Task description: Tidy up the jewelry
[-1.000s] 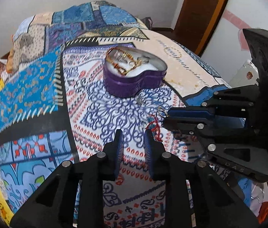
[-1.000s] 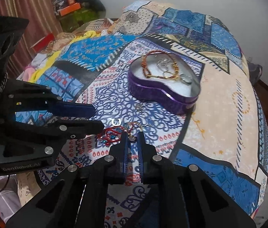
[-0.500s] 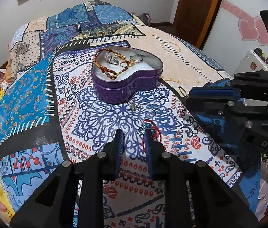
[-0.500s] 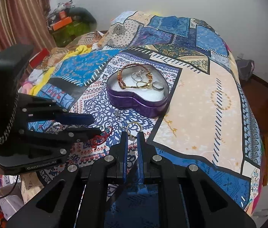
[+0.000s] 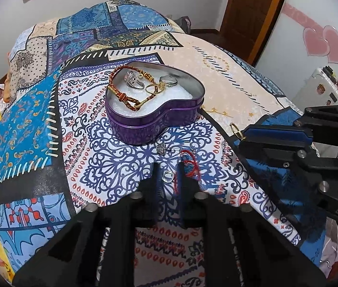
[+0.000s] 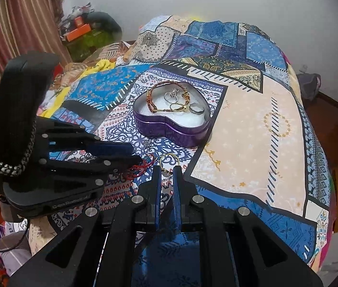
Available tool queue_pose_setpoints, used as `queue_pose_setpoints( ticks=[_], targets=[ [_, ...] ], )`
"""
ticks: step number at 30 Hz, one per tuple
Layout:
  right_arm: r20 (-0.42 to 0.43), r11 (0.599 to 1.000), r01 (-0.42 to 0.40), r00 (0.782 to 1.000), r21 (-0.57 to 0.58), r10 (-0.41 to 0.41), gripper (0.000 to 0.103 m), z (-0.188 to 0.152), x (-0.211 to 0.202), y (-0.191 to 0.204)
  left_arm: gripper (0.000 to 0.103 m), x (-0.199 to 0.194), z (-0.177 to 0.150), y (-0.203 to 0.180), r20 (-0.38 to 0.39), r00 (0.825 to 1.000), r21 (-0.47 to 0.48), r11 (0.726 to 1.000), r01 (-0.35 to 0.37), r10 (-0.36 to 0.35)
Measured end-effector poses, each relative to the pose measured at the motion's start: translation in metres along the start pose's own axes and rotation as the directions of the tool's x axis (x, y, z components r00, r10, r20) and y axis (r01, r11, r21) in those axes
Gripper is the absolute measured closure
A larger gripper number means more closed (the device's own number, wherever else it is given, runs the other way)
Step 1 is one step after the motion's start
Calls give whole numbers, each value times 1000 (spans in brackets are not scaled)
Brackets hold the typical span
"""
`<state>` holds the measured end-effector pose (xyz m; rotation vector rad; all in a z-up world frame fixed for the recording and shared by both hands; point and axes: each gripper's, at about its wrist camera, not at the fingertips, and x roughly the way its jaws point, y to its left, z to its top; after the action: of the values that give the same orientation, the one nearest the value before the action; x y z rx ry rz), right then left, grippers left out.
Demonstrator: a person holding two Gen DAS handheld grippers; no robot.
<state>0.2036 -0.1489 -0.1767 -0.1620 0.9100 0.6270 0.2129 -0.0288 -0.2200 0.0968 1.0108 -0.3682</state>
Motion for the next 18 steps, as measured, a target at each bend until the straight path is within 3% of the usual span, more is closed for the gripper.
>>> queue_pose_setpoints(
  ticks=[10,18],
  targets=[
    [10,1000,-1,1000,5,1,95,4,-3,0,96,-31,0,16,83,996,-52,998,-17,22],
    [71,1000,7,997,5,-7,95,19,-18,3,96,-62,7,25,160,986,-80,996,-42,54]
  ],
)
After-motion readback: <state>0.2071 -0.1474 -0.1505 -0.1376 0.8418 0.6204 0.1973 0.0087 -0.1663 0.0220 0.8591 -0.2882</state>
